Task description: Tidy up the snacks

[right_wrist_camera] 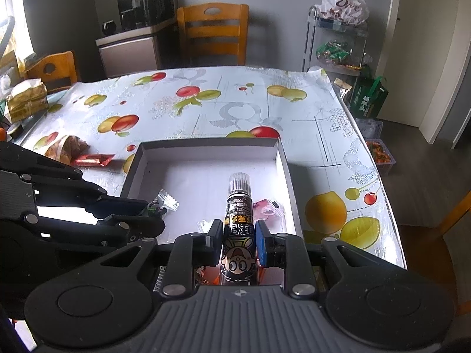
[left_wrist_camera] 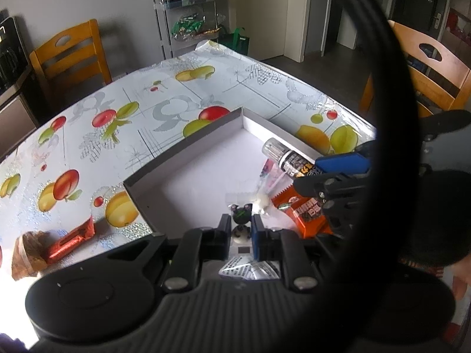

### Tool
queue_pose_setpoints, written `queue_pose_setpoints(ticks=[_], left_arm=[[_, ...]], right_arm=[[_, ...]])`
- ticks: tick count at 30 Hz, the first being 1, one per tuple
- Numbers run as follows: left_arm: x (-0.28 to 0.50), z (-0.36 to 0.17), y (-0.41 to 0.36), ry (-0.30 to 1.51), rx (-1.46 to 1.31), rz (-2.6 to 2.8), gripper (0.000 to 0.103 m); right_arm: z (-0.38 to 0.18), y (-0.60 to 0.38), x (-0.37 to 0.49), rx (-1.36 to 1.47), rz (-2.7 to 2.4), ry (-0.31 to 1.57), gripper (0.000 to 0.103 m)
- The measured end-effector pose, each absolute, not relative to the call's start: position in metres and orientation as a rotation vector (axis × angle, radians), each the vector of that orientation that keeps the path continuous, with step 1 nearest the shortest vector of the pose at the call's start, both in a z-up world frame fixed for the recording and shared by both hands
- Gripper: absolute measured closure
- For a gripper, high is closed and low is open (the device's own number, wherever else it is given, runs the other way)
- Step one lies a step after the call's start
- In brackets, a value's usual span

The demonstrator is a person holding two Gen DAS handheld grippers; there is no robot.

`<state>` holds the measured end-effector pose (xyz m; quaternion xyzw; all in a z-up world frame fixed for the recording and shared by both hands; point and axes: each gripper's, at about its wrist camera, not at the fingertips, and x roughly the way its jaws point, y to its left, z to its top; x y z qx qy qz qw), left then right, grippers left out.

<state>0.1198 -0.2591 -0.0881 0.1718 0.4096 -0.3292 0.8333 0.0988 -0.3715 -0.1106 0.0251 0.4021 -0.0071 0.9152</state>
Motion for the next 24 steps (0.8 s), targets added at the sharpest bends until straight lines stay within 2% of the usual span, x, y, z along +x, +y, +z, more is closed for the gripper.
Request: queue_pose_setpoints(ticks=[24], left_arm=[[0.128,-0.121,-0.263,0.948,0.394,-0.698,0.093]], right_arm=[[-0.134,-0.370,0.108,0.033,-0.008,0.923,0.078]])
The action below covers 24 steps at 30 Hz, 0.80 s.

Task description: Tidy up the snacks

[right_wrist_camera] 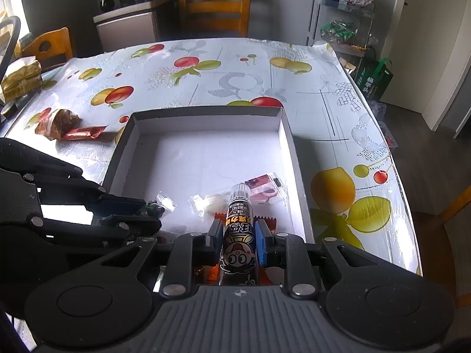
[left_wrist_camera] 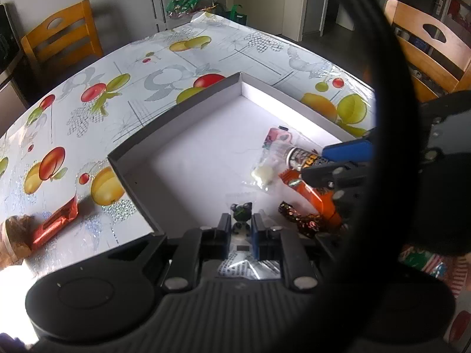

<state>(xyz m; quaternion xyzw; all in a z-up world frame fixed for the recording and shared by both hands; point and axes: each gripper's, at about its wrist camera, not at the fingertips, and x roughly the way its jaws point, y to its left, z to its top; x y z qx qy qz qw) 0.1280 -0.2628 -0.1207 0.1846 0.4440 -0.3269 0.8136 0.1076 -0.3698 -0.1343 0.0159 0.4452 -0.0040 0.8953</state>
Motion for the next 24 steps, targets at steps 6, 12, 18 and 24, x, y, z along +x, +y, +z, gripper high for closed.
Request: queue_pose_setpoints(ticks=[6,12,18,24], left_arm=[[0.131,-0.127,-0.255,0.960,0.429,-0.676,0.093],[0.130,-0.137,-0.230,0.995,0.440,-0.672,0.093],[0.126,-0.136,-0.219,1.007,0.436,-0.669,0.093],[0.120,-0.136,-0.206,1.013,0.436,-0.697,0.093]], right_arm=[[-0.136,-0.364,0.102,0.024,0.007,0.938,0.078],[-0.135,-0.350,0.091,0.034,0.018,0.942,0.078],[-0.134,-0.330,0.077,0.012,0.032,0.944,0.078],[-0.134,-0.320,0.064,0.018,0.032,0.951,0.078]])
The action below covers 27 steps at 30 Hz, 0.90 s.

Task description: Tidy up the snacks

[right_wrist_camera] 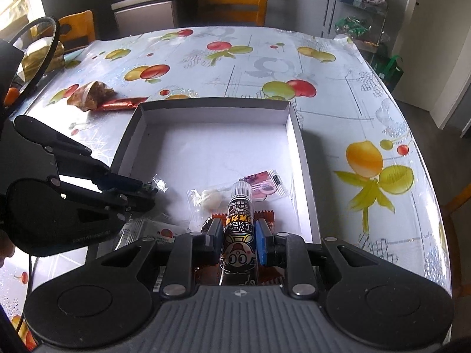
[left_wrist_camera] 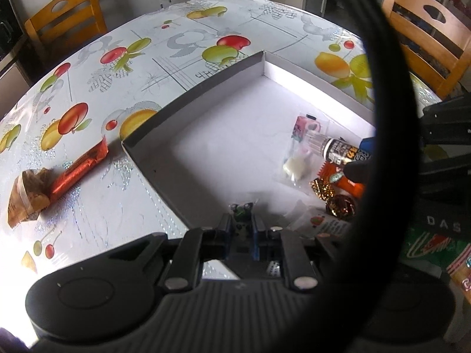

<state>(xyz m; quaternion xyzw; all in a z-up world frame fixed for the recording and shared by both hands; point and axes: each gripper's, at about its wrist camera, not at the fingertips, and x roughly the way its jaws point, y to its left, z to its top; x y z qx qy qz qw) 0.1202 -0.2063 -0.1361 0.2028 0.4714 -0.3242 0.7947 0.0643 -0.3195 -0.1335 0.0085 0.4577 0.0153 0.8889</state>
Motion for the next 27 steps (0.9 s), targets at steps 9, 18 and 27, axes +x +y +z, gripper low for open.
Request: queue_pose_setpoints(ticks=[9,18,27], left_arm=[[0.103,-0.134,-0.195,1.008,0.444,-0.712,0.093],[0.095,-0.127,-0.196,0.981,0.449,-0.728,0.092],[0.089,-0.115,-0.198,0.935,0.437,-0.751,0.069]], right_arm=[[-0.134,-0.309,0.049,0.017,0.020,0.955,0.076],[-0.134,-0.304,0.047,0.010,0.019,0.962,0.076],[-0.125,-0.303,0.041,0.006,0.004,0.936,0.067]])
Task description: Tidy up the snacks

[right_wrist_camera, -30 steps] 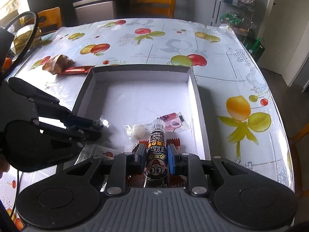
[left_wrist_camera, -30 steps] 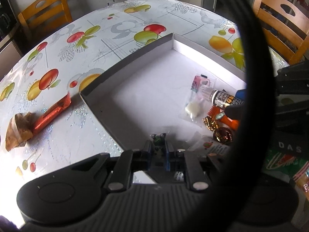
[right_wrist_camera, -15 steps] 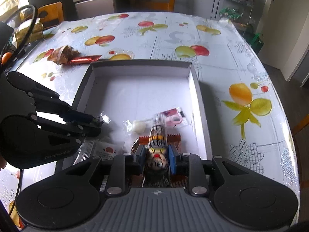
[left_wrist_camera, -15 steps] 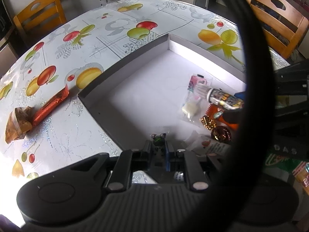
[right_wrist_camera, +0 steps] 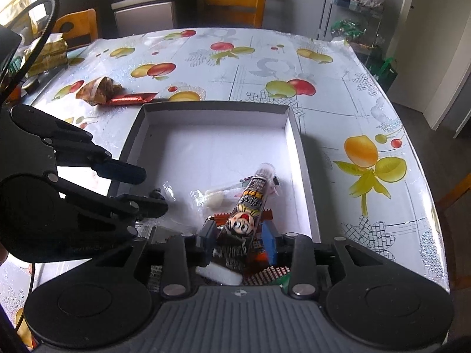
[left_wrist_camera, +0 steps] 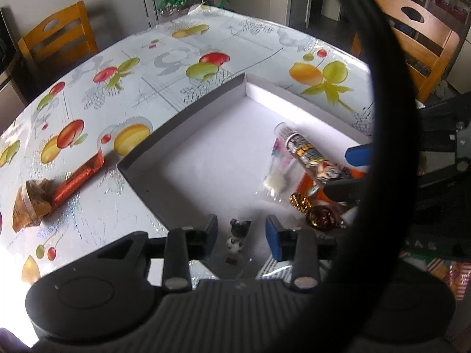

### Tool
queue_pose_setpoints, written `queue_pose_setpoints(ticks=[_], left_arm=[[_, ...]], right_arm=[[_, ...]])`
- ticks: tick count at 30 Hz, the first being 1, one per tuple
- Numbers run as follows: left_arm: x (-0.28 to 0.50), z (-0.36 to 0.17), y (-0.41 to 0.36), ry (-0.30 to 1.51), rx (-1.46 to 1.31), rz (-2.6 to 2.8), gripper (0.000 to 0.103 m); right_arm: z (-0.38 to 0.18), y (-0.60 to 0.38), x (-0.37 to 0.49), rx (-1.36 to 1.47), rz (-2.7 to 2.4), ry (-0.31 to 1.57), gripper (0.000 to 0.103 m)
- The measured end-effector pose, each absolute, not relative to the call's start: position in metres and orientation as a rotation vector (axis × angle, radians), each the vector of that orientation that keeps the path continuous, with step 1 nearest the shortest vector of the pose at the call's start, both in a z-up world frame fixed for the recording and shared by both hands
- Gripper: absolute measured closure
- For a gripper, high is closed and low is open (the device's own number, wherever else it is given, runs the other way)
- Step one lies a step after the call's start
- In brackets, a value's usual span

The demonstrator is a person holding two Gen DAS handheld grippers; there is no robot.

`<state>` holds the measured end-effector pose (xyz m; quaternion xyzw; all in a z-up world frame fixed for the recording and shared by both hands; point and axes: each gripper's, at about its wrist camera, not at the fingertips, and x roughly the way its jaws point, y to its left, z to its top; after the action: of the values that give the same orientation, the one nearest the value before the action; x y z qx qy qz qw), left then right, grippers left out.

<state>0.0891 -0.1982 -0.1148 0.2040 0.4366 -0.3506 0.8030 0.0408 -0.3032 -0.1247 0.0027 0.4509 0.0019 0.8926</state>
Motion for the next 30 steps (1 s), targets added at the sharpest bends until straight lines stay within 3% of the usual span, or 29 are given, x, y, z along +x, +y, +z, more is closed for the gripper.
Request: queue_pose_setpoints(ticks=[17,30], left_arm=[[0.082,-0.092,-0.184,0.891,0.380,-0.719,0.068],[0.084,-0.088,-0.160,0.883,0.302,-0.613,0.068]], right_arm=[[-0.098,-0.310,0.041,0.039,-0.012,0.844,0.060],[-0.110,-0.344,0.044,0.059,-0.106,0.857,0.060]])
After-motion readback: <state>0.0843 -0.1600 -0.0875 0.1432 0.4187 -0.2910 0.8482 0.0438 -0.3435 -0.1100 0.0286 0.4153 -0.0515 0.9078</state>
